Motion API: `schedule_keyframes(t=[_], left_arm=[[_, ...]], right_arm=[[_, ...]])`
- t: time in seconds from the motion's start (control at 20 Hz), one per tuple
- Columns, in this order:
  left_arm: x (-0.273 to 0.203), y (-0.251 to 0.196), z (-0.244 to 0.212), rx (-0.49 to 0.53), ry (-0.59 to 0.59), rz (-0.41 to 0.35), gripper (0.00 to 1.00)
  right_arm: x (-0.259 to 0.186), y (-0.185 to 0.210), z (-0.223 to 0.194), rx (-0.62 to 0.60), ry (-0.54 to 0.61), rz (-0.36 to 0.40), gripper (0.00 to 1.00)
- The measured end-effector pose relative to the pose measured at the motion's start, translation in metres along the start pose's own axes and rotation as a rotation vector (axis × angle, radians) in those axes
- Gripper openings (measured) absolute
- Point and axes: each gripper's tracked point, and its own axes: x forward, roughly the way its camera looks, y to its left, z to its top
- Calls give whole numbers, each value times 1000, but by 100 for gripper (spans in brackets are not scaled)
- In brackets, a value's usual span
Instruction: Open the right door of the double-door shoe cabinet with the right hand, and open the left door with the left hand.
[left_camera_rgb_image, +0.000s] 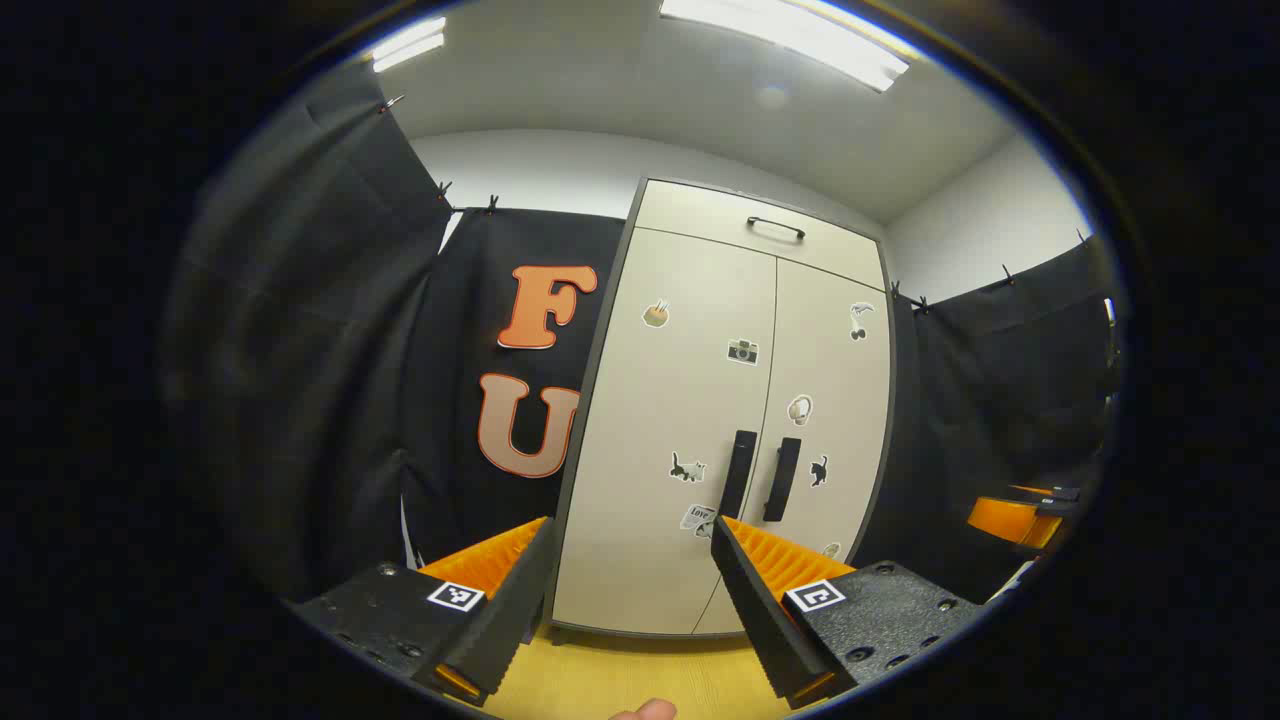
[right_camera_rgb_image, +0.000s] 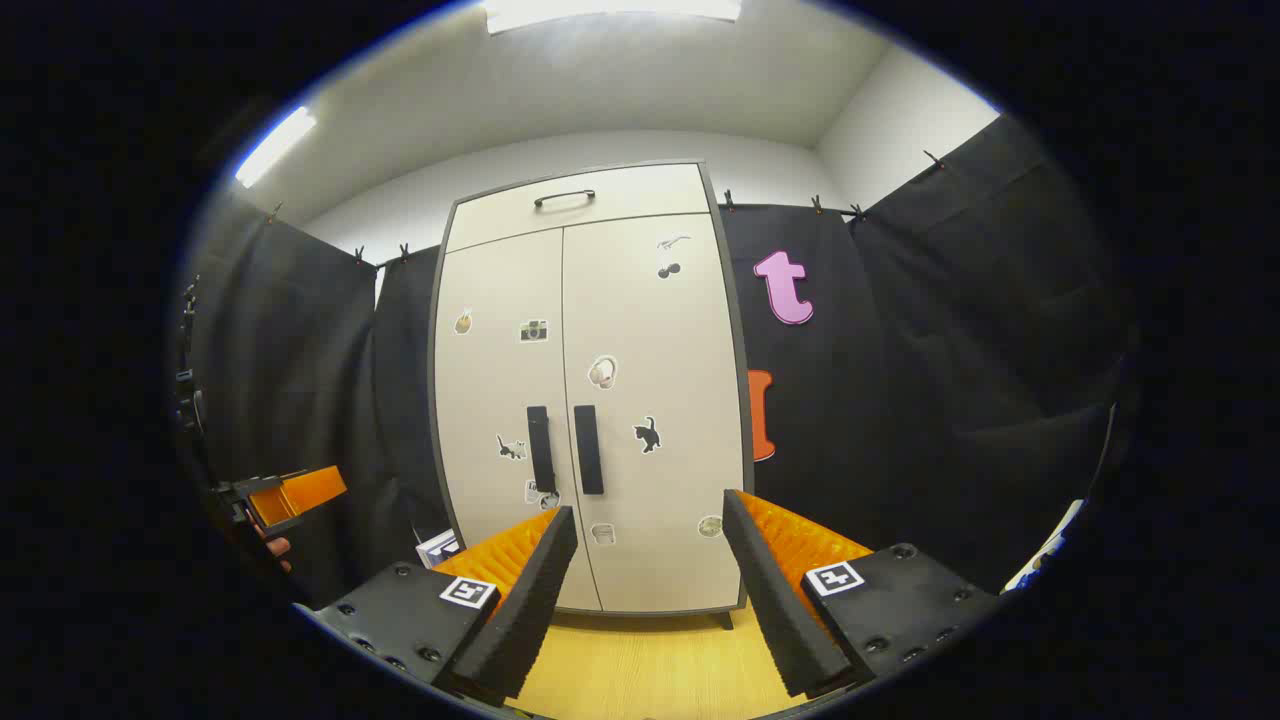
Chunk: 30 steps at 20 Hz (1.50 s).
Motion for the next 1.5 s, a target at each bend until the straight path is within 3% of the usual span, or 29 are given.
schedule_keyframes(t=[0.5, 0.6, 0.65, 1.05, 1.5], left_arm=[[-2, 9, -13, -20, 36, 19, 95], [-2, 13, -10, -4, 27, 30, 91], [-2, 13, -9, 1, 22, 32, 94], [0, 9, -11, 0, 19, 18, 94], [0, 7, -23, -6, 8, 19, 95]], right_arm=[[-13, 11, -8, -7, 17, 6, 97], [-13, 13, -9, -5, 19, 5, 97], [-13, 13, -9, -4, 20, 5, 97], [-8, 18, -15, -11, 26, 6, 97], [45, 39, -15, -31, 31, 49, 97]])
